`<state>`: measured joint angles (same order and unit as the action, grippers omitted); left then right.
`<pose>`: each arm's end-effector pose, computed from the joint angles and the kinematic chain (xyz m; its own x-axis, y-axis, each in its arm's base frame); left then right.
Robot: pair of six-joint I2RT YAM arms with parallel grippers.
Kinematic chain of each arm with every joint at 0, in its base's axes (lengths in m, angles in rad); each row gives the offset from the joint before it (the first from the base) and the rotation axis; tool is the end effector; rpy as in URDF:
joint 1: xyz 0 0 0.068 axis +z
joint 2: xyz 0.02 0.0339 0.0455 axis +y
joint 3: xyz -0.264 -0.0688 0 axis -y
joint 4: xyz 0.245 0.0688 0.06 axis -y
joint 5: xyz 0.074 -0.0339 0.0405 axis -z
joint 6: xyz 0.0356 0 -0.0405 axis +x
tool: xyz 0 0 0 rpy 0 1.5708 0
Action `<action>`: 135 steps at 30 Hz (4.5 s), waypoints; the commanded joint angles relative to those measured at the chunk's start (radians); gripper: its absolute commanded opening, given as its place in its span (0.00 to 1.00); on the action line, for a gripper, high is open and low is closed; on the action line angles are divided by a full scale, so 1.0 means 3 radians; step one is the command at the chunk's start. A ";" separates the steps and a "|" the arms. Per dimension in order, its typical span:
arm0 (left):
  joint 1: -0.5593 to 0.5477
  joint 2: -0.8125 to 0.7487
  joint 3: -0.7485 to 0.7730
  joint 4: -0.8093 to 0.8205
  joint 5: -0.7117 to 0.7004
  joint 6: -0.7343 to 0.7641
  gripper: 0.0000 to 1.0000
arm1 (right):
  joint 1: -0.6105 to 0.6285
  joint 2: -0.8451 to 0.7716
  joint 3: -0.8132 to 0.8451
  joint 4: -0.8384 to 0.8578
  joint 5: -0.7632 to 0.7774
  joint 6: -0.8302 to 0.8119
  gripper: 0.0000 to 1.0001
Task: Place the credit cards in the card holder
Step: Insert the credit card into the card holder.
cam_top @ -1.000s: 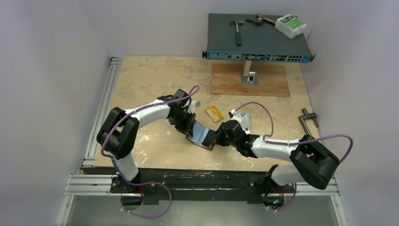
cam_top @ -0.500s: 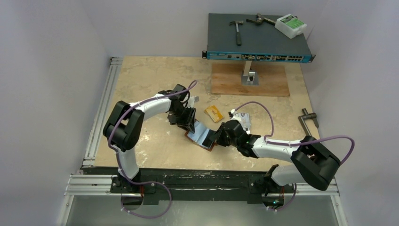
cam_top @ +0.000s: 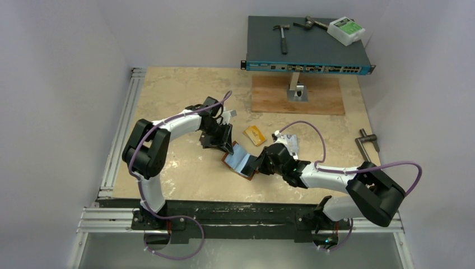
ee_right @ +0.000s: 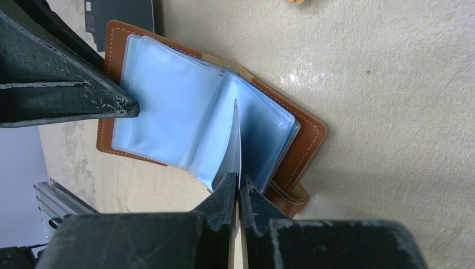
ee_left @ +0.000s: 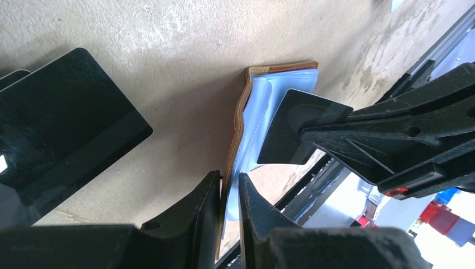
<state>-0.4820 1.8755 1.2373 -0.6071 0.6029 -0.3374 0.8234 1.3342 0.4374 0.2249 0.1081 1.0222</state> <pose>0.3138 -0.1870 0.1697 -0.9718 0.2007 -0.1239 0.2340 0.7548 -0.6128 0.1683 0.1760 0.1481 -0.7939 0.3914 -0.4654 0.0107 0.7743 0.6328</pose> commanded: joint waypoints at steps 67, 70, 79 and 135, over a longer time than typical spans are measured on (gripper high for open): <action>0.0210 -0.0208 -0.0392 0.0382 0.0980 0.0008 0.20 | -0.0055 0.0117 0.0035 -0.0141 -0.0026 -0.0178 0.00; 0.0220 -0.0173 -0.0387 0.0380 0.0991 0.0004 0.20 | -0.0055 0.0114 0.0033 -0.0141 -0.0015 -0.0181 0.00; 0.0257 -0.0151 -0.0413 0.0380 0.1094 0.0041 0.19 | -0.0055 0.0161 0.0047 -0.0121 -0.0023 -0.0179 0.00; -0.0040 -0.0054 -0.0215 0.0054 0.0292 0.0261 0.00 | -0.0325 -0.0307 0.0500 -0.0457 0.0330 -0.0460 0.00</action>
<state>-0.4877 1.9003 1.1706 -0.5919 0.7048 -0.2703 0.7269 1.2182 0.4900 0.1234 0.1429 0.9382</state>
